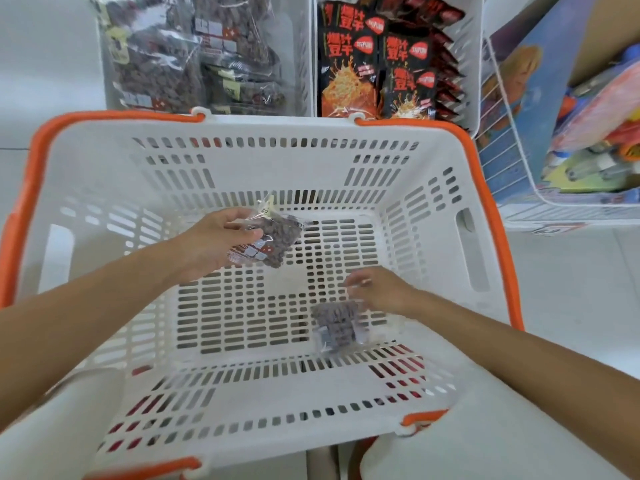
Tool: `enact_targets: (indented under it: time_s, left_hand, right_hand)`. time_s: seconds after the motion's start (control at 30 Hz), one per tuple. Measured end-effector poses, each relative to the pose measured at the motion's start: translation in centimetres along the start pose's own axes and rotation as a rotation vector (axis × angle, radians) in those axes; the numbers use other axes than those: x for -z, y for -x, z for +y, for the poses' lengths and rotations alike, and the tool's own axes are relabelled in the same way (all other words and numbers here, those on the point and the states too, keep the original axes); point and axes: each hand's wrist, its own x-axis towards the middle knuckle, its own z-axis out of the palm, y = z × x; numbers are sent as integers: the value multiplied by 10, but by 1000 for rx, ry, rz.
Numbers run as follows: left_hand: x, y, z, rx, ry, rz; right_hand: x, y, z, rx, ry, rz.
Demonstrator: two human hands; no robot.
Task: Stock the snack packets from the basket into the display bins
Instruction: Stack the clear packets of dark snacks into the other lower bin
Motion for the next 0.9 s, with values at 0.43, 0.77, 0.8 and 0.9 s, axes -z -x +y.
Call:
enact_targets:
  time_s: [0.43,0.77,0.8,0.9]
  left_hand:
    - [14,4,-11,19,136,53]
    - [19,12,-16,35,192,84]
    - [21,10,-17,8,176,74]
    - [15,13,-16,-29,125,18]
  right_hand:
    - [-7,-4,-26,114,3,-3]
    - [-28,-22,-55,54,125,-69]
    - [-24,-18,-64,60,14,-62]
    - [-9,-9,-99,70,-515,-51]
